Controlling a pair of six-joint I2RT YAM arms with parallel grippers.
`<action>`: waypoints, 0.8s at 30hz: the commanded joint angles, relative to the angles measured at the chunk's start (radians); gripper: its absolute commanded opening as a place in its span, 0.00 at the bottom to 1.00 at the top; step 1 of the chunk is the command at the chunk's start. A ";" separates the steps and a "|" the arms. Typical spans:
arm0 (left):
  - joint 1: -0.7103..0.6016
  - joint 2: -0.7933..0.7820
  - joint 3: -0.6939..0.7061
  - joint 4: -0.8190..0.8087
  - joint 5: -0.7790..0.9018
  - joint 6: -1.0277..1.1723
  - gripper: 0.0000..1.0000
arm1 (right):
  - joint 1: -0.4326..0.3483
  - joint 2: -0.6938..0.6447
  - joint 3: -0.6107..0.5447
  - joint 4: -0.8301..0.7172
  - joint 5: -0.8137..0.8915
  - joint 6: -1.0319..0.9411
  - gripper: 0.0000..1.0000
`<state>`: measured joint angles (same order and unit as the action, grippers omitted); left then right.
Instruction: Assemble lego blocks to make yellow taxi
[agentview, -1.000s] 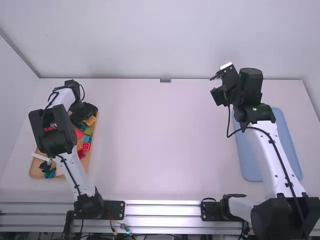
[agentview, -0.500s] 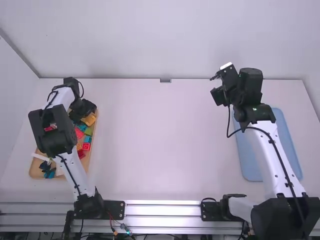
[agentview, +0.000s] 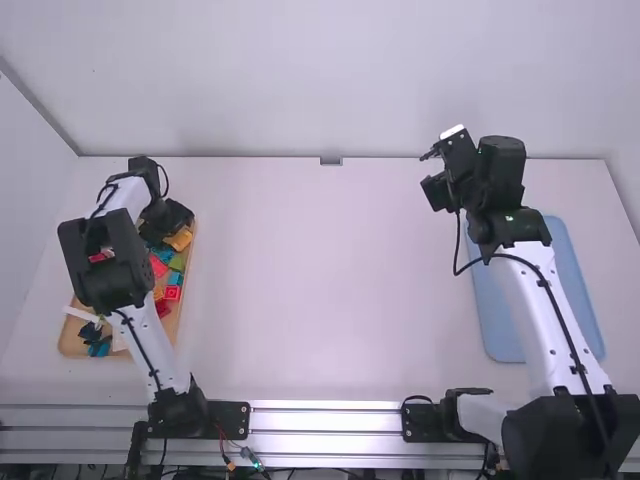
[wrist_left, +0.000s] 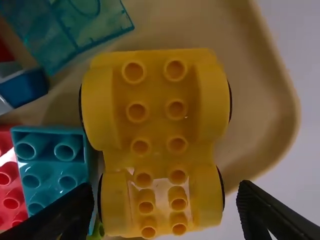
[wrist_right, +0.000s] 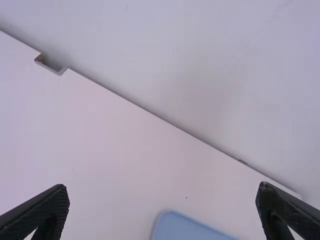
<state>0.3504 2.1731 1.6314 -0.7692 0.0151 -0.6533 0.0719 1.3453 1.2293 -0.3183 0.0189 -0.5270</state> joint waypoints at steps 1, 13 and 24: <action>-0.003 0.006 -0.016 -0.002 -0.009 0.010 0.75 | 0.001 0.002 0.033 -0.004 0.001 0.006 0.99; -0.009 0.006 -0.062 0.046 -0.013 0.021 0.74 | 0.001 0.002 0.033 -0.004 0.000 0.006 0.99; -0.009 0.006 -0.071 0.049 -0.031 0.020 0.65 | 0.001 0.002 0.033 -0.004 0.001 0.007 0.99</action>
<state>0.3489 2.1731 1.5787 -0.7151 -0.0044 -0.6350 0.0719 1.3453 1.2293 -0.3187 0.0216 -0.5262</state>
